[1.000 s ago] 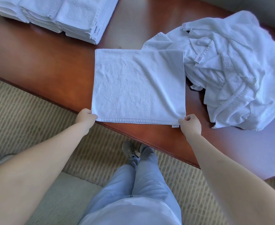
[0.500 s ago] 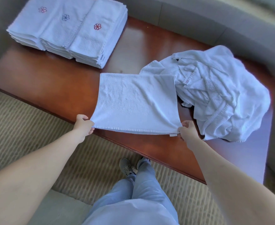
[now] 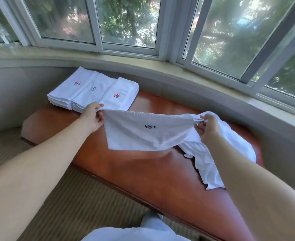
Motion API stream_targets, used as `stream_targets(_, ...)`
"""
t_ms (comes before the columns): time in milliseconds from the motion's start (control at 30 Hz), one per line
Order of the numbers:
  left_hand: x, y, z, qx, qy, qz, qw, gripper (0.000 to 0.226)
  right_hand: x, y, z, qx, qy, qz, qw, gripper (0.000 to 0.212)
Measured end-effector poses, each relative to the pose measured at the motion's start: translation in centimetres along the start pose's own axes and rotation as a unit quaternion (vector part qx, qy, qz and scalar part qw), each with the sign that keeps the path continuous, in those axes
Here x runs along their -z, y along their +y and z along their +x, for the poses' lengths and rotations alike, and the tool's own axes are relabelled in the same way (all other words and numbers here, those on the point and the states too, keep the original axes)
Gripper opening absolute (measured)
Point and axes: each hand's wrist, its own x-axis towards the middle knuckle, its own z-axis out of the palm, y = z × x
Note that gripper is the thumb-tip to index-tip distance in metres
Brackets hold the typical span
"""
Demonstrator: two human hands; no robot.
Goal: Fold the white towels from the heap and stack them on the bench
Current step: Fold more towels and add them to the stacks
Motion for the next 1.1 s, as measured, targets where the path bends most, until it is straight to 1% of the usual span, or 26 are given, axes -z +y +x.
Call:
stream_targets(100,-1.2,2.2,0.0,0.000,-0.013,-0.023,1.000,0.013,-2.5,-1.8,-0.5,0.032,0.004,0.029,0.999,0.007)
stream_targets(167,-1.4,2.6,0.3,0.007,-0.008,-0.014,1.000,0.016,-3.3,-1.9,-0.5,0.031,-0.008,0.002,0.999,0.006)
stream_targets(233,-1.4,2.7,0.6,0.005,-0.006,-0.011,1.000,0.017,-3.6,-1.7,-0.1,0.027,-0.021,-0.026,0.999,0.009)
stream_targets(333,-1.3,3.1,1.1,-0.012,-0.006,-0.038,0.999,0.015,-3.8,-1.5,0.2,0.041,-0.026,-0.034,0.998,0.006)
stream_targets(467,-1.0,3.4,1.6,-0.029,-0.008,-0.069,0.997,0.015,-4.0,-1.2,0.1,0.076,0.002,-0.002,0.997,0.011)
stream_targets(533,-0.7,2.7,1.2,-0.033,0.002,-0.049,0.998,0.014,-3.5,-0.5,0.1,0.082,0.008,-0.009,0.997,0.010)
stream_targets(600,0.1,1.3,0.6,-0.033,0.022,-0.007,0.999,0.012,-2.3,0.9,0.2,0.066,0.016,-0.038,0.997,0.007)
stream_targets(633,0.7,0.1,0.4,-0.029,0.035,0.025,0.999,0.012,-1.5,2.0,0.1,0.054,0.022,-0.071,0.996,0.007)
stream_targets(700,2.5,-3.2,0.3,-0.003,0.057,0.111,0.992,0.014,0.9,5.0,-0.1,0.031,0.030,-0.182,0.982,0.007)
stream_targets(767,4.9,-7.2,0.5,0.048,0.067,0.204,0.976,0.015,3.9,8.9,0.1,0.012,0.022,-0.289,0.957,0.002)
stream_targets(800,6.3,-9.2,0.5,0.079,0.065,0.247,0.964,0.012,5.4,10.9,0.2,-0.013,0.013,-0.330,0.944,0.005)
stream_targets(833,7.6,-11.2,0.4,0.111,0.059,0.288,0.949,0.010,6.9,12.9,0.5,-0.037,0.000,-0.390,0.920,0.009)
stream_targets(867,9.0,-12.9,0.3,0.140,0.055,0.325,0.934,0.009,8.0,14.8,0.6,-0.061,-0.021,-0.457,0.887,0.011)
stream_targets(900,10.4,-14.5,0.2,0.168,0.049,0.359,0.917,0.012,9.1,16.4,0.5,-0.086,-0.047,-0.542,0.834,0.013)
stream_targets(933,11.7,-15.8,0.0,0.195,0.037,0.391,0.899,0.016,9.8,18.1,0.7,-0.109,-0.051,-0.601,0.790,0.017)
stream_targets(1000,13.8,-17.7,-0.5,0.253,-0.010,0.450,0.856,0.027,11.6,20.2,0.3,-0.179,-0.067,-0.648,0.737,0.025)
stream_targets(1033,14.5,-18.2,-0.8,0.280,-0.035,0.481,0.830,0.030,12.2,20.5,-0.2,-0.203,-0.099,-0.683,0.695,0.025)
stream_targets(1067,15.0,-18.4,-1.0,0.300,-0.053,0.516,0.801,0.033,12.5,20.5,-0.5,-0.240,-0.137,-0.711,0.646,0.019)
stream_targets(1100,15.4,-18.5,-1.2,0.312,-0.066,0.550,0.772,0.035,12.8,20.3,-0.9,-0.259,-0.177,-0.725,0.613,0.012)
